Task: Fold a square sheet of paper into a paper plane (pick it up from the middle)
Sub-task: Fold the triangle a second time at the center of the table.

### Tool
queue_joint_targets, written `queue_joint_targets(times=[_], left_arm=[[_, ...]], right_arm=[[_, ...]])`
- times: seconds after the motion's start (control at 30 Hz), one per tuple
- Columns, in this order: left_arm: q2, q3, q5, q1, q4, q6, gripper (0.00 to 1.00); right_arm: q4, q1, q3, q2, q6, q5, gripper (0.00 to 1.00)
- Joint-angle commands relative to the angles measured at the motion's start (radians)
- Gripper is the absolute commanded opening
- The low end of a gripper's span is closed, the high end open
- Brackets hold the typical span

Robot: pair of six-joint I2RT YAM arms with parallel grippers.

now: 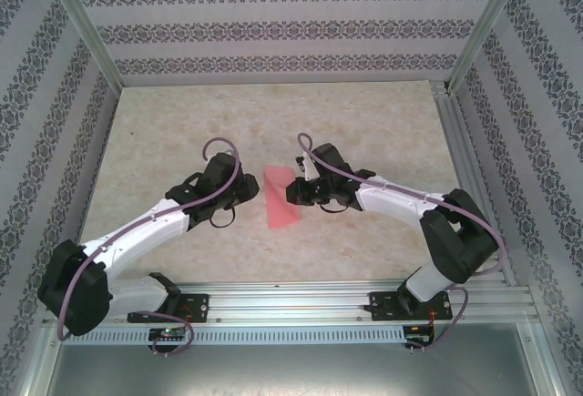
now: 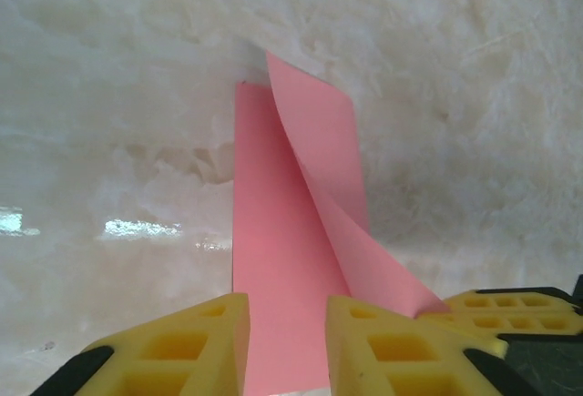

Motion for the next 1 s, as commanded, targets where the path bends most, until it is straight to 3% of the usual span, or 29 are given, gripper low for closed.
queue_joint_targets(times=[0.0, 0.6, 0.97], left_arm=[[0.02, -0.011, 0.045, 0.008, 0.082, -0.014, 0.29], [0.154, -0.009, 0.089, 0.008, 0.172, 0.049, 0.27], [0.322, 0.02, 0.17, 0.007, 0.223, 0.026, 0.2]], right_arm=[[0.057, 0.006, 0.014, 0.053, -0.019, -0.068, 0.01], [0.07, -0.073, 0.085, 0.209, -0.15, -0.218, 0.02], [0.098, -0.127, 0.094, 0.289, -0.18, -0.278, 0.03]])
